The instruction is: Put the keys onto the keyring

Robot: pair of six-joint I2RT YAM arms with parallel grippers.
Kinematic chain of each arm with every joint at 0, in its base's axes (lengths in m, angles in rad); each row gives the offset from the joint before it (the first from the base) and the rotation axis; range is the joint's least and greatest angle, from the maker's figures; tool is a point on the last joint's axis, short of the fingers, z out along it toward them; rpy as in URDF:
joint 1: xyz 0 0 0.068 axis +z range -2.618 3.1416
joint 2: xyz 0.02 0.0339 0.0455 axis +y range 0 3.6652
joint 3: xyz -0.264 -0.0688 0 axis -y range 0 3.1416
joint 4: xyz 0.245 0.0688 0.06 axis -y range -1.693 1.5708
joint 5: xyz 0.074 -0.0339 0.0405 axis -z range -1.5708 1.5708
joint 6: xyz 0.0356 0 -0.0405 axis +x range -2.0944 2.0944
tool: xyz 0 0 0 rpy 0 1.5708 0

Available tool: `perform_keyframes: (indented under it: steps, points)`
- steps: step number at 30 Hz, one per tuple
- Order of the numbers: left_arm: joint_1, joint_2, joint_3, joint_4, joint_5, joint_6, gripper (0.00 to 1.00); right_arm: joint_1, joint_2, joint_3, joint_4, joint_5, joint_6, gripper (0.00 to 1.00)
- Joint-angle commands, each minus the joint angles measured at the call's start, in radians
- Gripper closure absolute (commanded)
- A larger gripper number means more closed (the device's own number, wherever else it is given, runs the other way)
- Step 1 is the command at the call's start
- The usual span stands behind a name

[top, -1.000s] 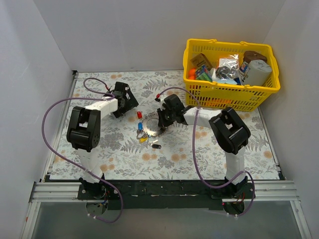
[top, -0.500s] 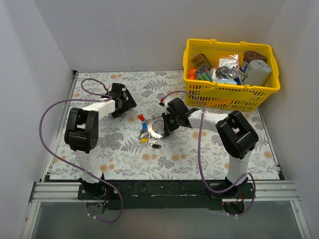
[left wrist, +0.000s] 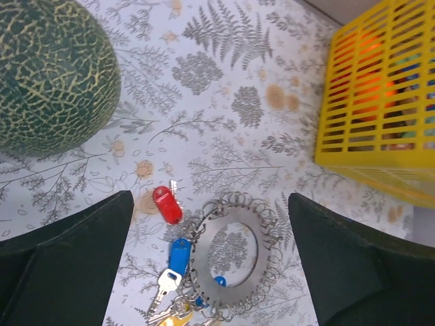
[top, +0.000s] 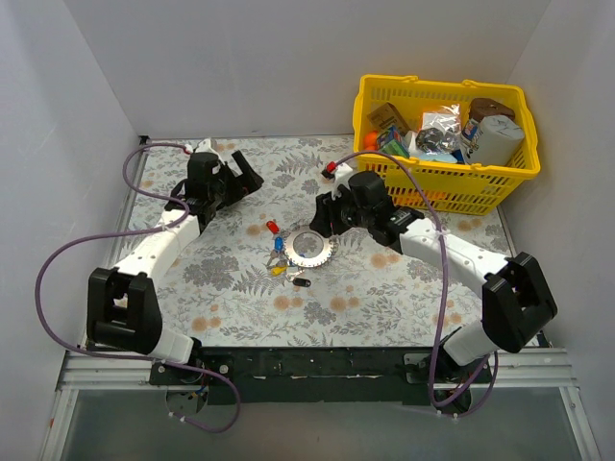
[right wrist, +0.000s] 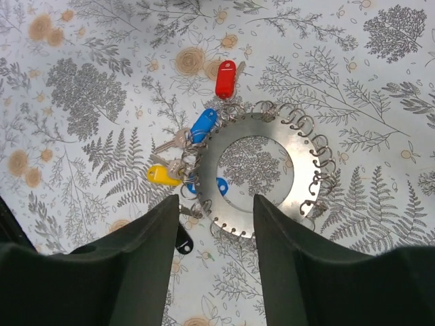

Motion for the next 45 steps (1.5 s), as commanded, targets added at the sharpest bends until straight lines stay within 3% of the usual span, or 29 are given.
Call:
perform_keyframes:
  steps: [1, 5, 11, 19, 27, 31, 35, 40, 45]
  points:
    - [0.002, -0.069, -0.049, 0.063, 0.093, 0.024, 0.02, 0.006, -0.031, -0.037, 0.044, -0.032, -0.006, 0.41]
    - [0.002, -0.094, -0.058, 0.054, 0.133, 0.034, 0.02, 0.024, -0.024, -0.047, 0.015, -0.010, 0.007, 0.34]
    - [0.002, -0.124, -0.073, 0.031, 0.174, 0.043, 0.02, 0.096, 0.086, 0.027, -0.054, 0.056, 0.047, 0.36]
    - [0.002, -0.153, -0.107, 0.023, 0.191, 0.063, 0.02, 0.141, 0.258, 0.128, -0.146, 0.072, 0.099, 0.49]
    - [0.003, -0.135, -0.107, 0.026, 0.208, 0.067, 0.02, 0.147, 0.318, 0.107, -0.094, 0.041, 0.138, 0.57]
    - [0.002, -0.140, -0.110, 0.032, 0.207, 0.067, 0.02, 0.147, 0.348, 0.104, -0.062, 0.014, 0.147, 0.69]
    - [0.002, -0.140, -0.116, 0.035, 0.205, 0.072, 0.02, 0.150, 0.368, 0.111, -0.063, -0.005, 0.152, 0.72]
    - [0.002, -0.149, -0.123, 0.034, 0.194, 0.074, 0.02, 0.148, 0.355, 0.099, -0.057, 0.017, 0.144, 0.91]
    - [0.002, -0.161, -0.126, 0.031, 0.190, 0.080, 0.02, 0.150, 0.322, 0.101, -0.092, 0.085, 0.077, 0.99]
